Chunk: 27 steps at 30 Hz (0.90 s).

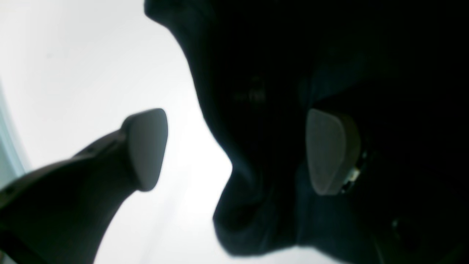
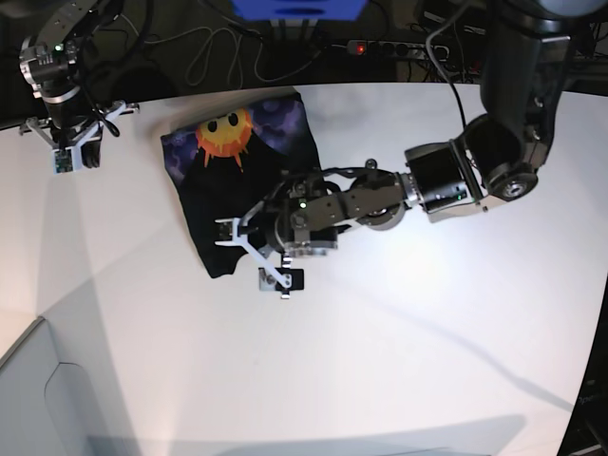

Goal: Fold the T-shirt properly
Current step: 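Push the folded shirt's side with the left gripper to square it, then press and tidy the folded shirt's edge with the right gripper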

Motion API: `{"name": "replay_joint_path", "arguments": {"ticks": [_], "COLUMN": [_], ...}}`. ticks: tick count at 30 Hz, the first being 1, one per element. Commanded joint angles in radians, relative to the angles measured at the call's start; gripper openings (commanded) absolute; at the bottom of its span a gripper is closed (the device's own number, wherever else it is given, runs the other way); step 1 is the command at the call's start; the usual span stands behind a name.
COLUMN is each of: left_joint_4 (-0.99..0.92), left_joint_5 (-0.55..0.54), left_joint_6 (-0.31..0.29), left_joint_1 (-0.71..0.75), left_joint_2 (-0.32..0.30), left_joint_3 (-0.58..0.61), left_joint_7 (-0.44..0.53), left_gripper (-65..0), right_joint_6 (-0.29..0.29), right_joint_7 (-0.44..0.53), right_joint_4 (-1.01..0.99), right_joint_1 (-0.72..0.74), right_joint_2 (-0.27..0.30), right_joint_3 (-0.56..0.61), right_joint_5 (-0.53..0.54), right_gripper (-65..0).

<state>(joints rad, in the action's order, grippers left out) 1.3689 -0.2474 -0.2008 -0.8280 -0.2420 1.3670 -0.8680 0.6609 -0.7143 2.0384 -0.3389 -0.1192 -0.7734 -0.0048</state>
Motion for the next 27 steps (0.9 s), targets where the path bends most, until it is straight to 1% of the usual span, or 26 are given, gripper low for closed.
{"name": "replay_joint_path", "arguments": {"ticks": [1,4,7,10,11,14,16,20,22,24,27], "left_joint_4": [0.042,0.096,0.111,0.112,0.112,0.131,0.155,0.209,0.226,0.234,0.244], "left_joint_5": [0.009,0.009,0.009,0.009,0.009,0.007,0.007,0.007,0.004,0.001,0.001], "left_joint_6": [0.008,0.008,0.008,0.008,0.008,0.008,0.008,0.008,0.008,0.008,0.008], "left_joint_1": [-0.041,-0.040,-0.034,-0.032,-0.027,0.020,0.083,0.270,0.378,0.474,0.599], "left_joint_2": [-0.007,-0.044,-0.049,-0.053,-0.067,-0.104,-0.144,-0.214,-0.239,-0.251,-0.251], "left_joint_3": [-0.013,-0.047,-0.116,-0.219,-0.265,-0.452,-0.608,-0.958,-1.118,-1.270,-1.469], "left_joint_7": [0.011,0.011,0.011,0.011,0.011,0.011,0.011,0.011,0.011,0.011,0.011], "left_gripper": [-8.3,-8.3,-8.3,-8.3,-8.3,-8.3,-8.3,-8.3,-8.3,-8.3,-8.3], "right_joint_6": [0.012,0.012,0.012,0.012,0.012,0.012,0.012,0.012,0.012,0.012,0.012], "right_joint_7": [0.018,0.018,0.018,0.018,0.018,0.018,0.018,0.022,0.028,0.028,0.026], "right_joint_4": [0.017,0.017,0.015,0.008,0.006,-0.031,-0.078,-0.187,-0.221,-0.244,-0.250], "right_joint_1": [-0.002,0.008,0.014,0.034,0.041,0.071,0.093,0.113,0.119,0.123,0.116], "right_joint_2": [0.006,0.006,0.006,0.010,0.011,0.013,0.014,0.036,0.034,0.034,0.029], "right_joint_3": [-0.002,0.027,0.047,0.075,0.081,0.082,0.075,0.081,0.081,0.081,0.081], "right_joint_5": [0.010,0.010,0.010,0.009,0.009,0.009,0.009,0.009,0.009,0.009,0.009], "right_gripper": [-64.1,-64.1,-64.1,-64.0,-64.0,-64.0,-64.0,-64.2,-64.4,-64.4,-64.4]}}
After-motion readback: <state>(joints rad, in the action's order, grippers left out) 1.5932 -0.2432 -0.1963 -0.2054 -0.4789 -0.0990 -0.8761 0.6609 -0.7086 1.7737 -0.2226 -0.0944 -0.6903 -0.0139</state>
